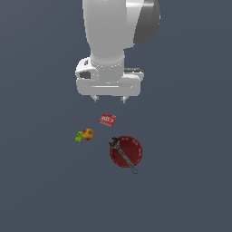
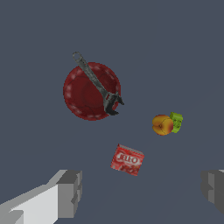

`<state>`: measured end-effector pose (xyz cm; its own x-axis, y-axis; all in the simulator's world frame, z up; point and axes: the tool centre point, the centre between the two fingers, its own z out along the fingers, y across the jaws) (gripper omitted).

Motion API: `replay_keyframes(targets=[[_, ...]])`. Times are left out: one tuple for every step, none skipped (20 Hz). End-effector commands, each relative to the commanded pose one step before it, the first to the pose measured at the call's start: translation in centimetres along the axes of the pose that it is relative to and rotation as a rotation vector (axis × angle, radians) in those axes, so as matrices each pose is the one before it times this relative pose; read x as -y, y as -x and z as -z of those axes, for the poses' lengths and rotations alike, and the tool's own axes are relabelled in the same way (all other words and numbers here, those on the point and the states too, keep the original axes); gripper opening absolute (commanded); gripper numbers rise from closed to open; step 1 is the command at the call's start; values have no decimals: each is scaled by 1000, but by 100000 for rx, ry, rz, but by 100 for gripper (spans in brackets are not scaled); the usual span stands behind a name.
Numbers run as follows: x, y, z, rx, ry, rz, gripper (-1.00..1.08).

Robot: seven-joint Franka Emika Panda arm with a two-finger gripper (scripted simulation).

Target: Pick up a designated object from a clutter of objects.

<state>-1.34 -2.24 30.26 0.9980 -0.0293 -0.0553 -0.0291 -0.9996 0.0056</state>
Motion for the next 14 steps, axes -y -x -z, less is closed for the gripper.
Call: replay_keyframes(targets=[[-1,0,0,0,0,0,100],[-15,1,7,-15,28,61,100],[-42,2,22,-45,82,185,100],[-69,5,38,-75,137,308,100],[-94,9,58,-104,196,435,100],[-119,15,83,-133,260,566,100],[-139,23,113,-153,316,667,100],[-114,28,120,-133,292,592,100],[-84,31,120,-105,251,481,100],[-57,33,118,-77,205,365,100],[-25,32,111,-50,159,251,100],[-2,29,95,-20,97,118,100],[14,16,47,0,0,0,100],[18,-6,-17,18,-9,-66,100]])
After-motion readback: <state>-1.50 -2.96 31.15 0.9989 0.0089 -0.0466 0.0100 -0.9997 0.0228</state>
